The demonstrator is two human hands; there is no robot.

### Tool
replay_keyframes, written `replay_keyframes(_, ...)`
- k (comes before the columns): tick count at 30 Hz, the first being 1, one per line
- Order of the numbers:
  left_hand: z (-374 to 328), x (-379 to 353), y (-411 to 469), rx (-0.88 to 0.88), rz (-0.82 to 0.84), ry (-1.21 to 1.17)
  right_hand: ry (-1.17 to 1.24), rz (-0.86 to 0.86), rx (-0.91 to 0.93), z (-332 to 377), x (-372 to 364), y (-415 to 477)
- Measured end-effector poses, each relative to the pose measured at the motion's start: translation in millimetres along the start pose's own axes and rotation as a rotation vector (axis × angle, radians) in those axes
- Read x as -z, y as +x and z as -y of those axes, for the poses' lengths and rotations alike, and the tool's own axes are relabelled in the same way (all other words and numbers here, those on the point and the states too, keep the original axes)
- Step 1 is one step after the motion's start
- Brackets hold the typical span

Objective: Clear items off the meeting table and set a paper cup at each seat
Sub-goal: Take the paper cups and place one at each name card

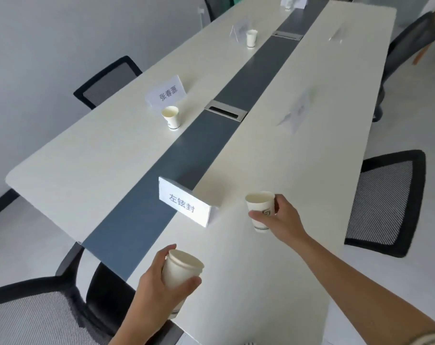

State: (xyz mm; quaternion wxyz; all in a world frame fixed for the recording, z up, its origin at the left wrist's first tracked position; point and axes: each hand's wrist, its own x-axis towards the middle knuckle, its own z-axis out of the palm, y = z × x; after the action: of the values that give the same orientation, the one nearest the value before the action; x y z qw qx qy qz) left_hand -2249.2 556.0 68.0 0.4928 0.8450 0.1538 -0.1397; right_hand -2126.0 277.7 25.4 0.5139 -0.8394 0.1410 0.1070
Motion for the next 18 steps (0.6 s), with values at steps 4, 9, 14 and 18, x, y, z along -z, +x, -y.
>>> replay_keyframes(4, 0, 11, 55, 0.063, 0.009, -0.056, -0.053, -0.011, -0.002, 25, -41, 79)
replay_keyframes(9, 21, 21, 91, 0.158, 0.041, -0.077, -0.040, -0.143, -0.046, 32, -83, 154)
replay_keyframes(14, 36, 34, 112, 0.231, 0.022, -0.078, -0.067, -0.182, -0.122, 8, -106, 169)
replay_keyframes(18, 31, 30, 124, 0.218, 0.041, -0.038, -0.090, -0.156, -0.118, 0, -105, 170)
